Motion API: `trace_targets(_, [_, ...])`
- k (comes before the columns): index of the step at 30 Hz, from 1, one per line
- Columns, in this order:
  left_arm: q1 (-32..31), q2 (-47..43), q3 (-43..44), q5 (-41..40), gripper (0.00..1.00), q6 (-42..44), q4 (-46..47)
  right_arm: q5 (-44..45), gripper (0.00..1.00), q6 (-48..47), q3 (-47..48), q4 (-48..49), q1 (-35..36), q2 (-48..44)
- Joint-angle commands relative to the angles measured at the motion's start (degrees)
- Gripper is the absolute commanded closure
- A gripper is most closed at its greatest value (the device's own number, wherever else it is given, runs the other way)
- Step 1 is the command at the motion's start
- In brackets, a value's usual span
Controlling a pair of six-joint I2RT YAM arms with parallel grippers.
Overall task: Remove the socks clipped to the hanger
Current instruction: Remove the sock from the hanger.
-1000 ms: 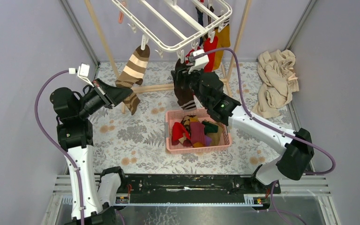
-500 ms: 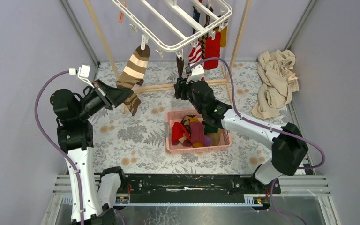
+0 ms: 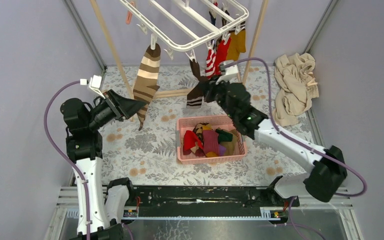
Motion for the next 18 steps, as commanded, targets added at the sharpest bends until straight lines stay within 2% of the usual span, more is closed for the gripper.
trace_targets(1, [-0.33, -2.39, -4.03, 1.78, 0.43, -1.55, 7.36, -13.25, 1.00, 6.90, 0.06, 1.06, -4.85, -6.51])
trace_targets(3, [-0.58, -3.28, -5.81, 2.79, 0.37, -3.76, 11.99, -19.56, 1.00, 9.33, 0.52, 0.36, -7.10, -7.09])
trace_targets(4, [-0.75, -3.75, -6.77, 3.18, 0.25, -5.00, 13.87, -21.93, 1.00, 10.54, 0.86, 0.10, -7.82, -7.21])
trace_targets(5, [-0.99, -4.18, -7.66, 3.56, 0.22, -6.04, 15.54, -24.40, 1.00, 11.67, 1.21, -0.10, -8.42, -7.23])
trace_targets(9, [-2.24, -5.87, -10.52, 4.05, 0.17, -9.00, 20.51, -32.07, 1.00, 15.84, 1.93, 1.47, -10.02, -7.02])
trace_targets(10, [-2.62, -6.25, -11.37, 4.28, 0.06, -10.06, 21.96, -34.08, 1.00, 17.05, 2.31, 1.91, -10.33, -6.75])
trace_targets(11, [-2.95, -6.62, -12.17, 4.62, 0.02, -10.84, 23.30, -35.75, 1.00, 18.30, 2.51, 2.42, -10.51, -6.40])
trace_targets(18, [-6.44, -10.08, -17.50, 2.23, 0.01, -14.67, 30.04, -45.91, 1.00, 28.31, 2.54, 10.35, -11.08, -4.29])
